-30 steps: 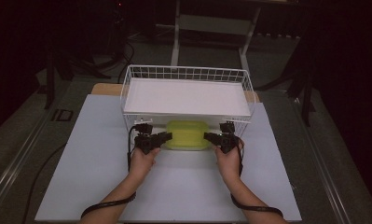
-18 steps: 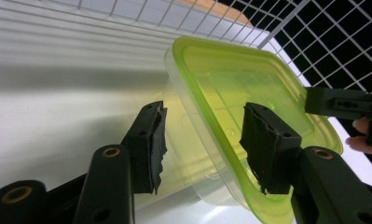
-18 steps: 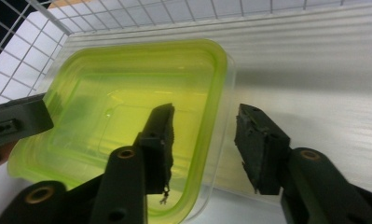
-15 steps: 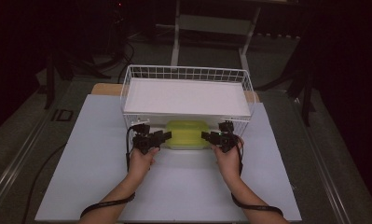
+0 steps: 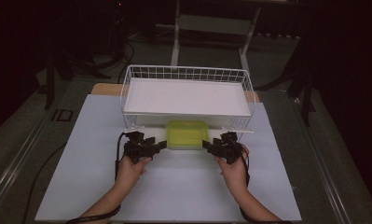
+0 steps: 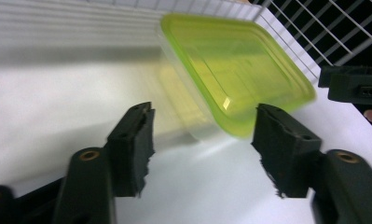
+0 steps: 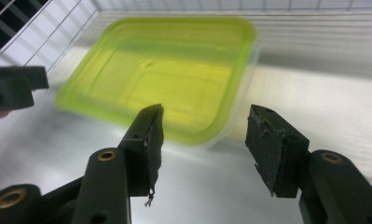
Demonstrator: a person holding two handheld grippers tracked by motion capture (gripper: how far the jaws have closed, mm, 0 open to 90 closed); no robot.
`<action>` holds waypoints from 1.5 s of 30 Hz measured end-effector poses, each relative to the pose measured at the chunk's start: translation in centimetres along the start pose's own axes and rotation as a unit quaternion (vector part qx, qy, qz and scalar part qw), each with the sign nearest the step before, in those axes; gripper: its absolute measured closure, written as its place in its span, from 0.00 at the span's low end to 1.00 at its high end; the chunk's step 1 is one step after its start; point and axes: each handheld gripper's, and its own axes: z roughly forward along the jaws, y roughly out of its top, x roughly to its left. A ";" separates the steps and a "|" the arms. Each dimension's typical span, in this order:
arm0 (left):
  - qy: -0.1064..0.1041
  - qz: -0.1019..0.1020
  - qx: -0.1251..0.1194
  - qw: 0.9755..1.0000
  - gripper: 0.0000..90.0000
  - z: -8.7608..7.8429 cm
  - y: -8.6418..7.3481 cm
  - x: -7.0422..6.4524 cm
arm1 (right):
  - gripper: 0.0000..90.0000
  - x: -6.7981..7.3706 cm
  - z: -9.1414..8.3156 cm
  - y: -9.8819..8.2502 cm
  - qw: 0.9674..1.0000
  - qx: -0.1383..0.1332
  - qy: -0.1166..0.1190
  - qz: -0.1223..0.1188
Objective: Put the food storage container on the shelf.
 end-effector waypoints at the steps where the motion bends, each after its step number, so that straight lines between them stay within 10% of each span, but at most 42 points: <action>1: 0.003 0.005 0.002 1.000 0.41 -0.4 -0.2 -0.1 | 0.51 0.3 -0.3 -0.2 1.000 0.000 0.002 -0.004; 9: -0.020 0.049 0.004 0.999 0.22 -2.4 -1.8 -0.8 | 0.56 2.5 -0.3 -1.9 0.999 0.029 0.012 -0.038; 17: -0.033 0.119 0.001 0.992 0.02 -3.0 -3.3 -1.3 | 0.64 3.8 1.3 -2.5 0.997 0.046 0.010 -0.053; 26: -0.027 0.119 0.000 0.993 0.02 -2.7 -3.9 -0.7 | 0.97 5.1 3.5 -2.8 0.995 0.071 0.013 -0.063; 32: -0.039 0.089 -0.008 0.995 0.02 -2.7 -4.2 0.1 | 1.00 5.0 4.5 -2.4 0.996 0.069 0.001 -0.060; 45: -0.021 0.121 -0.010 0.992 0.02 -2.7 -4.2 -0.4 | 1.00 4.3 6.5 -0.6 0.998 0.050 -0.016 -0.047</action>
